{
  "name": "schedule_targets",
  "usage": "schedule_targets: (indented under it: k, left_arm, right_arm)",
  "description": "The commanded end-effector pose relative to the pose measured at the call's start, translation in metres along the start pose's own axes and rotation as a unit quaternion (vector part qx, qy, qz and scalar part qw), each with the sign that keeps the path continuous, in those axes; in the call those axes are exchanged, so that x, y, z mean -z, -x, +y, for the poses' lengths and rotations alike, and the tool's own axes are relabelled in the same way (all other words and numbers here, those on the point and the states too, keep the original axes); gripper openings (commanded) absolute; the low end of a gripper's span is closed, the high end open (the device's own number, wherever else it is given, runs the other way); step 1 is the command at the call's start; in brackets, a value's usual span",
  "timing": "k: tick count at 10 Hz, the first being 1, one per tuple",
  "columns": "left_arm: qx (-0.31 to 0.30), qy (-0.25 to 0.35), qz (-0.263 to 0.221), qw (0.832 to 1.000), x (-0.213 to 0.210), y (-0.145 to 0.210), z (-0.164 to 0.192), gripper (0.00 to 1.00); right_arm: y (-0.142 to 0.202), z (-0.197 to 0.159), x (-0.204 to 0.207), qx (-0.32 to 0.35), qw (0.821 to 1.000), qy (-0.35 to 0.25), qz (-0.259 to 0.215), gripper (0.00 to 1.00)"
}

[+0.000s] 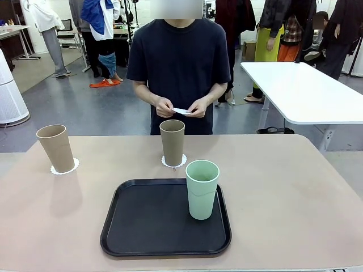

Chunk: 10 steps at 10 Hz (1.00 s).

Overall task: Place coasters on the table and set cups on them.
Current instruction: Take one Reusable plastic cup from the Flat Tray and place it on a coaster set by the human.

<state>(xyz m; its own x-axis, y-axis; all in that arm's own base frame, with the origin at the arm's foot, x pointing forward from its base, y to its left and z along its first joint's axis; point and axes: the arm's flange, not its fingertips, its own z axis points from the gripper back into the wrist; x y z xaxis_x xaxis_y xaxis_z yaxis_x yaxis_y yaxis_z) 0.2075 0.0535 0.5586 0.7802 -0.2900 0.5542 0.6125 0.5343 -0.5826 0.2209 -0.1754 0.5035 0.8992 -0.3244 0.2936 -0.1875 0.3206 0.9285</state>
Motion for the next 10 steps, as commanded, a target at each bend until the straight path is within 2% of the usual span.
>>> schedule_targets:
  k: [1,4,5,6,7,8,9,10]
  left_arm:
    - [-0.013,-0.01,0.006,1.0,0.002,0.003,0.002,1.0]
    - [0.0,0.001,0.0,1.0,0.0,0.0,0.0,1.0]
    - [-0.14,0.018,-0.06,0.988,0.005,-0.02,-0.003,1.0]
    - [-0.239,0.03,-0.125,0.962,0.002,-0.042,0.003,1.0]
    - [-0.305,0.05,-0.169,0.936,0.0,-0.067,0.015,1.0]
    - [-0.339,0.056,-0.183,0.921,0.002,-0.068,0.026,1.0]
    - [-0.348,0.051,-0.162,0.922,0.008,-0.058,0.033,1.0]
    - [-0.332,0.051,-0.107,0.936,0.013,-0.055,0.037,1.0]
  right_arm:
    - [-0.001,0.0,0.002,0.002,1.0,-0.004,-0.007,1.0]
    - [-0.001,0.0,0.002,0.002,1.0,-0.004,-0.007,1.0]
    - [-0.001,0.0,0.002,0.002,1.0,-0.004,-0.007,1.0]
    - [-0.001,0.0,0.002,0.002,1.0,-0.004,-0.007,1.0]
    - [-0.001,0.0,0.002,0.002,1.0,-0.004,-0.007,1.0]
    - [-0.001,0.0,0.002,0.002,1.0,-0.004,-0.007,1.0]
    - [-0.001,0.0,0.002,0.002,1.0,-0.004,-0.007,1.0]
    - [-0.001,0.0,0.002,0.002,1.0,-0.004,-0.007,1.0]
